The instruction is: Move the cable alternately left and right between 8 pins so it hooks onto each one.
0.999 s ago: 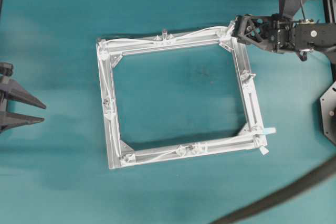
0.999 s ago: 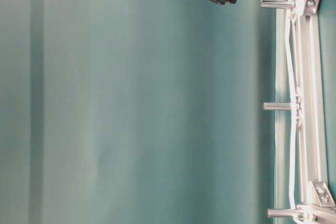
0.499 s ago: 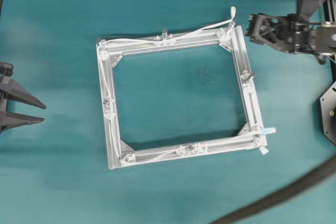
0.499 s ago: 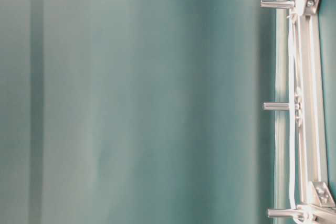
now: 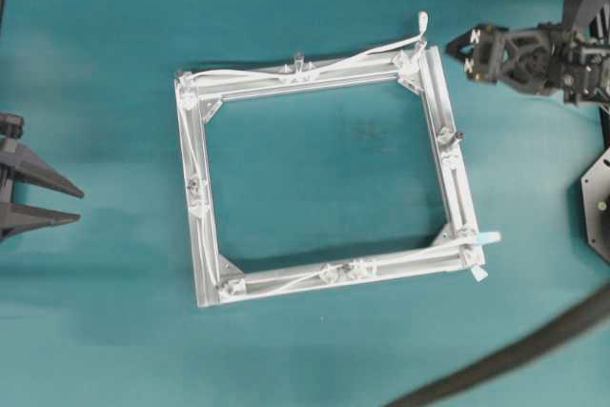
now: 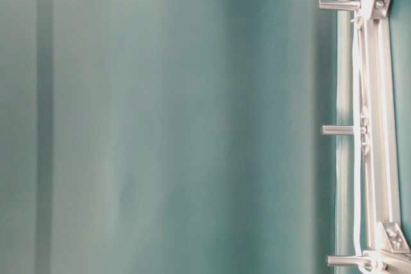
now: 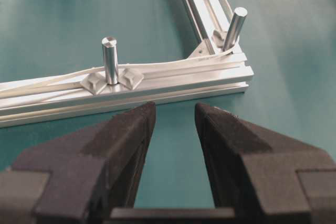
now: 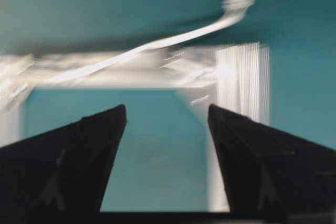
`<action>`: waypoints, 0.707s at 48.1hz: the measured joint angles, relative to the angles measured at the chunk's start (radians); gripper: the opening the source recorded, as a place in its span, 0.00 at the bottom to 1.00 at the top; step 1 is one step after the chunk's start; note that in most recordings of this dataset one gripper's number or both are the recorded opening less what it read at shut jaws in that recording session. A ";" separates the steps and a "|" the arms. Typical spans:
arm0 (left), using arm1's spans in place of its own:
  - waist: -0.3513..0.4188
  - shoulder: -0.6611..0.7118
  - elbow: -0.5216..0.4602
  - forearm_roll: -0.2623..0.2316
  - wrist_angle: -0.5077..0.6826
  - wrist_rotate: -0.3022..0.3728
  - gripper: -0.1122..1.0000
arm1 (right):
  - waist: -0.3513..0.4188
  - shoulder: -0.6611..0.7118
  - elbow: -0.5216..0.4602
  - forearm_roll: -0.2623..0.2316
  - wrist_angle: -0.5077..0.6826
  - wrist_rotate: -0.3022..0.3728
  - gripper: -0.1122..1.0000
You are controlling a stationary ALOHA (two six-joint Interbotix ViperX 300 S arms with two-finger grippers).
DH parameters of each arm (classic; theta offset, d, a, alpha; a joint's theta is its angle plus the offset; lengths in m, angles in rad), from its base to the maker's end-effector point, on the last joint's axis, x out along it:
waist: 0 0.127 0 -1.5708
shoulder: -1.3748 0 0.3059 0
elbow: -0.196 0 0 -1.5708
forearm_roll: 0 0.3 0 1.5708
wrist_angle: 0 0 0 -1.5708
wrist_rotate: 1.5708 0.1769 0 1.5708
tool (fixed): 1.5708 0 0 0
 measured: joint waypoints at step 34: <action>0.000 0.000 0.000 0.000 0.000 0.002 0.50 | -0.012 -0.026 0.077 -0.288 -0.448 -0.052 0.72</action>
